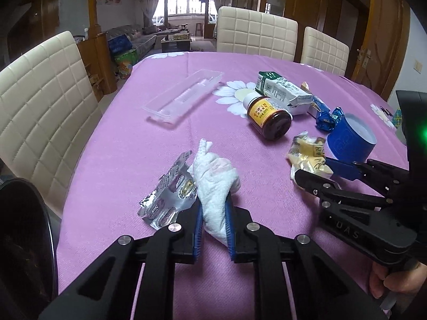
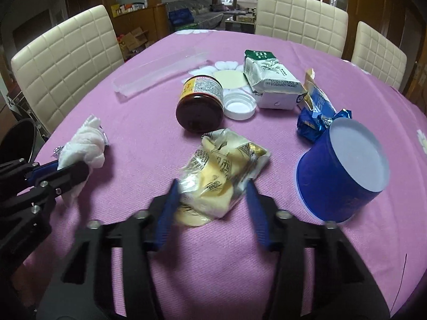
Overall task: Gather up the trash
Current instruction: 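Grasp the gold candy wrapper with the right tool, then drop the tissue into the bin with the left tool while the right tool drops the candy wrapper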
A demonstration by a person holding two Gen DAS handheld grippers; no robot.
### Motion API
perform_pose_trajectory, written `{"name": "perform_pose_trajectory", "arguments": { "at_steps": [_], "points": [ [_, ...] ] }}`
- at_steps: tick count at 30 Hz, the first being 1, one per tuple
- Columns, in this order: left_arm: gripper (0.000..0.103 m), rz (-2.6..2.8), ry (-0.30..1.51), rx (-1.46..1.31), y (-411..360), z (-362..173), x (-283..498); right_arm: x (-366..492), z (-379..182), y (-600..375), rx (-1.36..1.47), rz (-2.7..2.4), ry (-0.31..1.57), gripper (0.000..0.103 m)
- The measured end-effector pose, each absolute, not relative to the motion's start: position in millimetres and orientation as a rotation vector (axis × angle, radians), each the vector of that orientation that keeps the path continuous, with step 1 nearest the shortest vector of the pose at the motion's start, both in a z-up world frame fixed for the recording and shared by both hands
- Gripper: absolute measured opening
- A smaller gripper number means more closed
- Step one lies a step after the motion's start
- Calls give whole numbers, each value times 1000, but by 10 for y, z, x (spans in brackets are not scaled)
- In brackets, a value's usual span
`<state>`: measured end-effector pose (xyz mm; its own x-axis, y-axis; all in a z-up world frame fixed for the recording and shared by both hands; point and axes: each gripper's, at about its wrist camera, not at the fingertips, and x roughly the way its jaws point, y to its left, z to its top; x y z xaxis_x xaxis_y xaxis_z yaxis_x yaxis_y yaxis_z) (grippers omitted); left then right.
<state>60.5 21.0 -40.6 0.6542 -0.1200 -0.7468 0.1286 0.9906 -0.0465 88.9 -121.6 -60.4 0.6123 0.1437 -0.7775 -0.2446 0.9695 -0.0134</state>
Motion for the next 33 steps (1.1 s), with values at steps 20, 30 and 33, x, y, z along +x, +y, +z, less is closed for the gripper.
{"name": "perform_pose_trajectory", "arguments": {
  "at_steps": [20,30,33],
  "points": [
    [15,-9,736,-47,969,8,236,542,-60,-281,-227,452,745,33],
    [15,119,682,-69,1590,131,-12,351,138,370,-289,567,669,33],
    [15,153,676,-83,1762,132,-80,307,157,554,-305,600,657,33]
  ]
}}
